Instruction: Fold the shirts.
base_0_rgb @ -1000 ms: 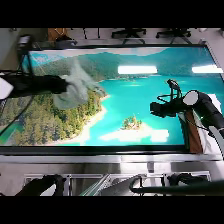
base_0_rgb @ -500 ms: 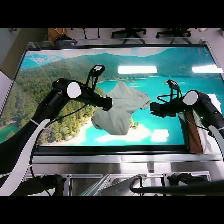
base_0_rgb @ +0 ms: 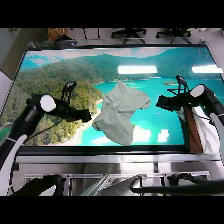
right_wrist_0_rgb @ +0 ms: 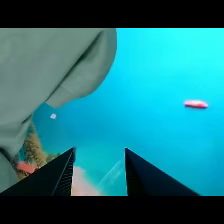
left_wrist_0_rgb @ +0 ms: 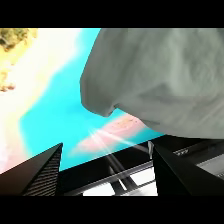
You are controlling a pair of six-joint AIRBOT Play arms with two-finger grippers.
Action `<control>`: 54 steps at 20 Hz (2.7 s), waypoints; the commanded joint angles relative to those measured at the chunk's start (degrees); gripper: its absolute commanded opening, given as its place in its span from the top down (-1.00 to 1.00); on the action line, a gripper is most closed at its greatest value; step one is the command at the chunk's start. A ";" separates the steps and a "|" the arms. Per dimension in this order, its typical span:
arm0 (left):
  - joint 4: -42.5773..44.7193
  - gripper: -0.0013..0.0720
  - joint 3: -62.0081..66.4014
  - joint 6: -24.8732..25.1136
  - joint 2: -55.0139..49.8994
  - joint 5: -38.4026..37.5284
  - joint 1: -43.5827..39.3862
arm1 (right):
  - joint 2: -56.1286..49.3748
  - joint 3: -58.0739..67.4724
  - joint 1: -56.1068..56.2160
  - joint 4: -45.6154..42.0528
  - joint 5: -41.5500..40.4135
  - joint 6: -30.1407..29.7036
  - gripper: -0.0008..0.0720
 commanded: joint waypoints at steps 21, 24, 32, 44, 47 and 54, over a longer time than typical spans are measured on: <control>-12.17 0.94 11.50 16.04 -1.20 3.72 8.59 | -4.87 13.86 -10.32 38.14 10.67 -28.98 0.92; -12.39 0.94 20.96 15.93 9.20 0.13 13.51 | 4.98 20.52 -13.62 38.32 14.34 -29.05 0.92; -12.35 0.93 38.60 15.78 25.42 -1.84 16.39 | 29.79 27.28 -14.78 38.25 11.19 -36.13 0.92; -3.80 0.93 27.98 18.67 6.54 6.51 14.49 | 8.96 23.96 -13.14 38.05 14.32 -37.07 0.92; -3.87 0.93 25.53 19.06 -9.35 11.26 12.28 | -4.68 20.90 -8.83 36.59 11.06 -38.25 0.92; -3.85 -0.93 30.77 15.43 -32.33 9.79 14.43 | -27.58 20.98 -3.48 38.49 0.59 -38.23 0.23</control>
